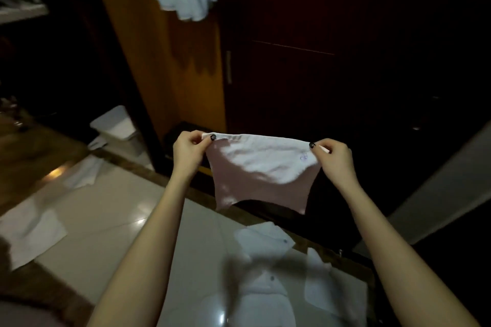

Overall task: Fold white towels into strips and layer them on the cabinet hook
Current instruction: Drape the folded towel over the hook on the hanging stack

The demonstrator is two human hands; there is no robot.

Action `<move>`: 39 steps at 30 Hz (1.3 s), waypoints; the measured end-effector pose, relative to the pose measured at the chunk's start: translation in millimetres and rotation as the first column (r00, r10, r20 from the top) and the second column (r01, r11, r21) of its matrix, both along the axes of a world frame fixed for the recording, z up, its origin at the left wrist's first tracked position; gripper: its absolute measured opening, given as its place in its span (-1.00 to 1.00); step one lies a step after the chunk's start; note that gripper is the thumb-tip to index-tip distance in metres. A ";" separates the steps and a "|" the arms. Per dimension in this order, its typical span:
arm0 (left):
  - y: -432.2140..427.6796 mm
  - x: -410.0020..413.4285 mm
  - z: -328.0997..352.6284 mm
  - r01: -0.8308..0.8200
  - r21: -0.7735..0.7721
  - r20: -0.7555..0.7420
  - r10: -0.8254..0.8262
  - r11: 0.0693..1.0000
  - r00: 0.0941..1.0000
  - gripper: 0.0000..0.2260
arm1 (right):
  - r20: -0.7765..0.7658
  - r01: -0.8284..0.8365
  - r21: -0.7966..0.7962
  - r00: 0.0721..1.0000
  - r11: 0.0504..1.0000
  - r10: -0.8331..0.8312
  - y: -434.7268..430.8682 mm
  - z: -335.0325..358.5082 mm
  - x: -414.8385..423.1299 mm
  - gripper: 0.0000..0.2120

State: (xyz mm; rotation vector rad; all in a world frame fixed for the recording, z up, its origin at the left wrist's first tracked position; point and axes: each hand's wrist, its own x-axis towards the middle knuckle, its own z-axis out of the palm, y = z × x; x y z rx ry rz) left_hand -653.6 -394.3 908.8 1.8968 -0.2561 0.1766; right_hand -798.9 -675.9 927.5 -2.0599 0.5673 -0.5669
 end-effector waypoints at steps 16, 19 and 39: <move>238.5 78.0 6.2 -0.260 -0.049 -0.024 0.259 0.964 0.966 -0.84 | -0.087 -0.777 0.171 0.601 0.606 0.794 294.8 31.5 209.5 -0.86; 265.0 85.4 10.2 -0.258 -0.091 -0.042 0.255 0.962 0.966 -0.88 | -0.104 -0.813 0.068 0.570 0.578 0.815 338.8 31.3 242.6 -0.85; 451.0 314.6 8.0 -0.491 -0.231 -0.192 0.455 0.840 0.869 -0.90 | -0.157 -0.980 -0.071 0.194 0.185 0.968 584.2 15.5 543.8 -0.92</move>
